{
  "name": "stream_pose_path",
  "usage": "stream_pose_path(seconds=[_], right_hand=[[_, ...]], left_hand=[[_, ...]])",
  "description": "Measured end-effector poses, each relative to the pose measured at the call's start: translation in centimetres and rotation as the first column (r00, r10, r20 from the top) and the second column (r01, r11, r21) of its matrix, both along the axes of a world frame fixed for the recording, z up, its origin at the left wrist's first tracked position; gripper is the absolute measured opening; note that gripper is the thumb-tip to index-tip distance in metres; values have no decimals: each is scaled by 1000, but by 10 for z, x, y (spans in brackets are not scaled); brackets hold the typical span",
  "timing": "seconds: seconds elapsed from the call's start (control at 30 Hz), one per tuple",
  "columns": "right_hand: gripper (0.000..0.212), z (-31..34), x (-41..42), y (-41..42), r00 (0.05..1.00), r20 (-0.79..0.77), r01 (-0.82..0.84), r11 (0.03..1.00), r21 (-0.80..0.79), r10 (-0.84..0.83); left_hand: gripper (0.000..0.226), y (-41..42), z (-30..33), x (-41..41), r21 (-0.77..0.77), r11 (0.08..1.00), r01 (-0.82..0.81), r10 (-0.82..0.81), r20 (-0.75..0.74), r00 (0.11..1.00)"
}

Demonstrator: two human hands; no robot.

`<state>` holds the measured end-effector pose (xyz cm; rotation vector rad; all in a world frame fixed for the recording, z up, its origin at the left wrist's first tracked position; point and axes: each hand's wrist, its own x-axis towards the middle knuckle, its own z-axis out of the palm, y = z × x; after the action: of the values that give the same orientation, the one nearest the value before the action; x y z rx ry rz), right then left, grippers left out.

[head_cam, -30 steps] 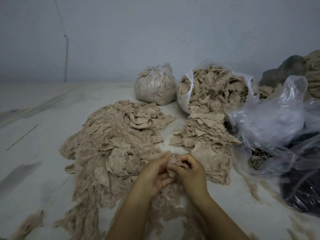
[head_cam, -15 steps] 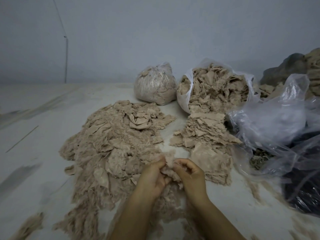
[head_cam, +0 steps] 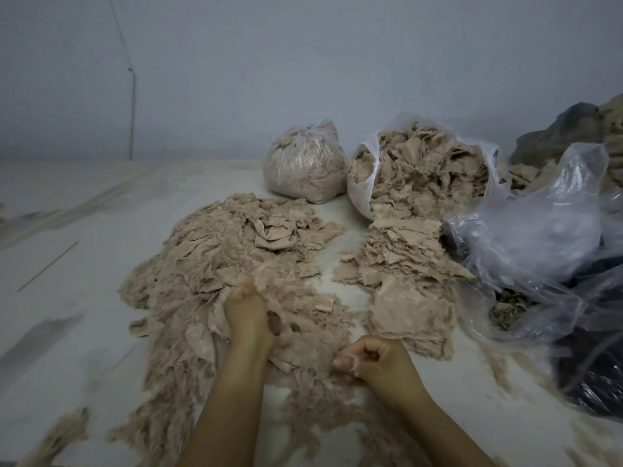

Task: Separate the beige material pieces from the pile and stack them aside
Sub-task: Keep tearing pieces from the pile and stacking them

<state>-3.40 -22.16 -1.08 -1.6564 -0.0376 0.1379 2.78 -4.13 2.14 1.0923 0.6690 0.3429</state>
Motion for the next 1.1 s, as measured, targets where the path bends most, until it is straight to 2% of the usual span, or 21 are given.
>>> stream_pose_path(seconds=[0.07,0.13,0.17,0.27,0.37,0.43,0.6,0.67,0.77,0.87,1.0,1.1], right_hand=[[19,11,3,3,998,35,-47,990,-134,52],[46,21,10,11,999,24,-41,994,-105,44],[49,25,13,16,1000,2,-13,999,-46,13],[30,29,20,25,994,-38,104,981,167,-99],[20,24,23,23,983,-9,179,945,274,-183],[18,23,23,24,980,20,181,933,310,-197],[23,17,22,27,987,0,152,946,288,-159],[26,17,21,24,988,-8,152,949,275,-156],[30,16,23,21,977,6,198,922,332,-212],[30,13,26,17,963,3,254,912,321,-269],[31,2,26,3,932,-48,355,880,317,-359],[37,2,27,6,964,33,251,940,233,-265]], left_hand=[[20,-10,0,-7,237,958,161,-160,-21,987],[16,-28,-2,-19,406,862,303,-328,-7,945],[19,-35,-5,-23,422,836,351,-395,19,918],[25,-41,-8,-27,366,833,415,-463,51,885],[20,-36,-8,-28,53,897,438,-441,142,886],[21,-37,-9,-29,-16,902,431,-424,154,893],[30,-47,-7,-32,158,932,327,-339,57,939],[32,-44,-6,-33,217,896,387,-408,57,911],[33,-41,-5,-37,224,816,533,-551,26,834],[22,-38,-6,-33,225,863,452,-471,40,881],[21,-28,-1,-28,219,909,356,-384,105,917],[20,-24,3,-28,253,845,471,-504,82,860]])
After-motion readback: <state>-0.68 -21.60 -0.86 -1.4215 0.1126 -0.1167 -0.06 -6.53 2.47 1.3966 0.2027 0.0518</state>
